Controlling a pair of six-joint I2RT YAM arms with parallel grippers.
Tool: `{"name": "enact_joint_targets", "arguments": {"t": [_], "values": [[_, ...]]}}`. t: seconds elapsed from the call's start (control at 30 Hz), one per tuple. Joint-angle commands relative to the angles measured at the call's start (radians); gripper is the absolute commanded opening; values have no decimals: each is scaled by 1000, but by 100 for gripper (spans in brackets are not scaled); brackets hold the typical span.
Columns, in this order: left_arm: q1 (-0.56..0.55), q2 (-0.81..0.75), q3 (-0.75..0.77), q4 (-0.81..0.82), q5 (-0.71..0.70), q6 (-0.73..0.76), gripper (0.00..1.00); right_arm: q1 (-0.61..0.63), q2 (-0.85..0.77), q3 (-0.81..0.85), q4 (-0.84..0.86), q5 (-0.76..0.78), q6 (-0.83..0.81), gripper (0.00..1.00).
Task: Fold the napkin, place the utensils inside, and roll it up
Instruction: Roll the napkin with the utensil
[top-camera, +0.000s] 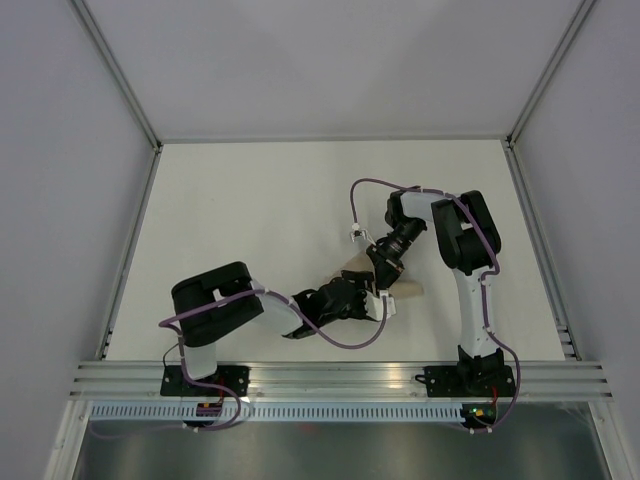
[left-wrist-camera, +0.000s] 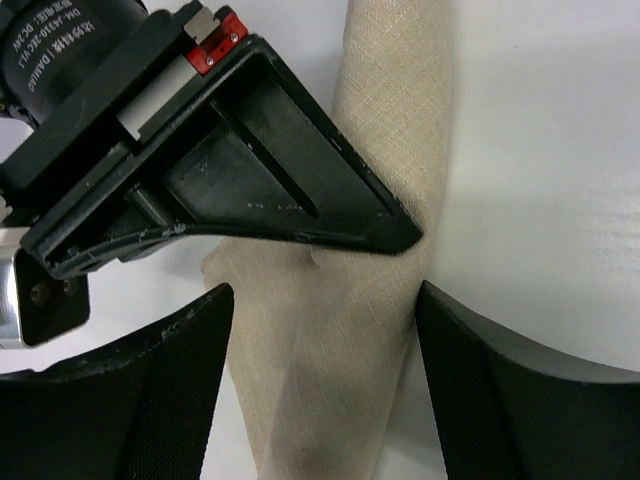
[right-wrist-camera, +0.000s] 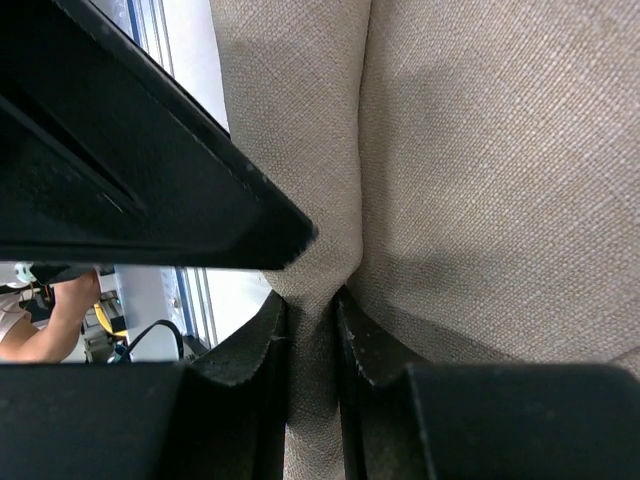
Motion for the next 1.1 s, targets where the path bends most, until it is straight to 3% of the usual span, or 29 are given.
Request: {"name": "enact_joint_targets", "arguments": {"t": [0.0, 0.3, 0.37, 0.47, 0.6, 0.83, 1.07], "values": [[-5, 54, 29, 7, 18, 88, 75, -6, 68, -5, 158, 186, -54, 4], [12, 118, 45, -108, 73, 36, 36, -6, 73, -2, 152, 184, -57, 3], [12, 128, 46, -110, 78, 22, 23, -7, 67, -5, 155, 184, -59, 4], [18, 119, 45, -128, 104, -32, 6, -7, 33, -34, 189, 189, -50, 14], [30, 103, 62, -193, 152, -93, 2, -7, -37, -85, 261, 190, -14, 41], [52, 97, 91, -285, 243, -185, 2, -49, -174, -102, 299, 109, 42, 65], [84, 79, 114, -365, 297, -260, 2, -163, -303, -157, 555, 60, 315, 72]]}}
